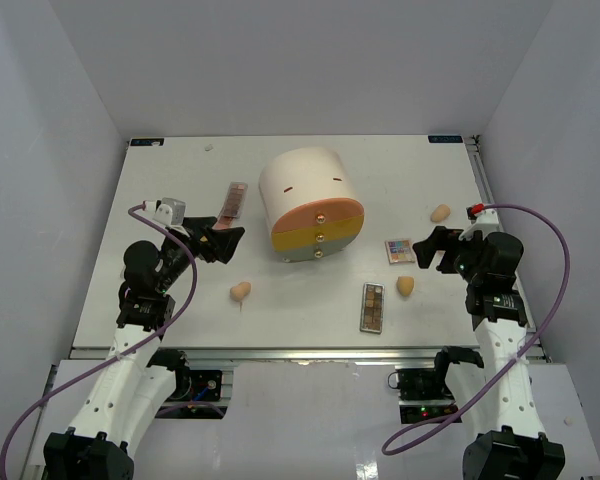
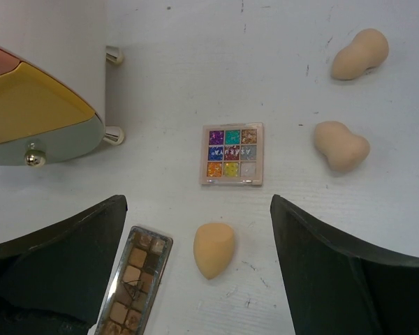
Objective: Organize the makeup
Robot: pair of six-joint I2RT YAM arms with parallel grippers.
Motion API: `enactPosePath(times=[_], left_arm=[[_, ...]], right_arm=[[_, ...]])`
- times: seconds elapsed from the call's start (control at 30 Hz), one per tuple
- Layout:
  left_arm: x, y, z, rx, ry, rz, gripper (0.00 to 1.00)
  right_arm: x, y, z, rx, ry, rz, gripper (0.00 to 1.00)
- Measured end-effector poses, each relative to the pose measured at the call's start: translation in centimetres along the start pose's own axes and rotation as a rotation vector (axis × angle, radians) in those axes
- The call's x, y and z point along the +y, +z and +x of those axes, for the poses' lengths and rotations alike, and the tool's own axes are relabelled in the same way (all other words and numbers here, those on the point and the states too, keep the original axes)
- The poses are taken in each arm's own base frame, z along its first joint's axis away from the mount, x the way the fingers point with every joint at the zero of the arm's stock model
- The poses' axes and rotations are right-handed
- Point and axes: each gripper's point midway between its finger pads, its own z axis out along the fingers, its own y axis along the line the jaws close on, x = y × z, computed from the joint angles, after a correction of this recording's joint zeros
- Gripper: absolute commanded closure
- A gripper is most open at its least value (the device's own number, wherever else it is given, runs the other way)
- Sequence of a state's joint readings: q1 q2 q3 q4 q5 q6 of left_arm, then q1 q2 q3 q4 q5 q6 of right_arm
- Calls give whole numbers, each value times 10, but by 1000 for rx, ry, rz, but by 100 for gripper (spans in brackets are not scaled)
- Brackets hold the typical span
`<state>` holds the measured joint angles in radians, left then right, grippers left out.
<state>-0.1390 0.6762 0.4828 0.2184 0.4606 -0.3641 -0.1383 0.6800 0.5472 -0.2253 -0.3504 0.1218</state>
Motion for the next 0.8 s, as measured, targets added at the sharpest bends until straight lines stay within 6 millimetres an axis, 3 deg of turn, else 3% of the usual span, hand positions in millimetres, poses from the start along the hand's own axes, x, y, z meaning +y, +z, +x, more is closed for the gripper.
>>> enactPosePath(times=[0.5,0.63,0.8], left_arm=[[-1,0,0,-1,0,5,2],[-2,0,0,2,0,8,2],[-1,1,3,12,-4,13,2]], right_arm=[[63,-28,-2,46,-384,-431,10],[82,-32,-1,90,-411,-556,10],[120,-32,20,198,-420,-697,9]])
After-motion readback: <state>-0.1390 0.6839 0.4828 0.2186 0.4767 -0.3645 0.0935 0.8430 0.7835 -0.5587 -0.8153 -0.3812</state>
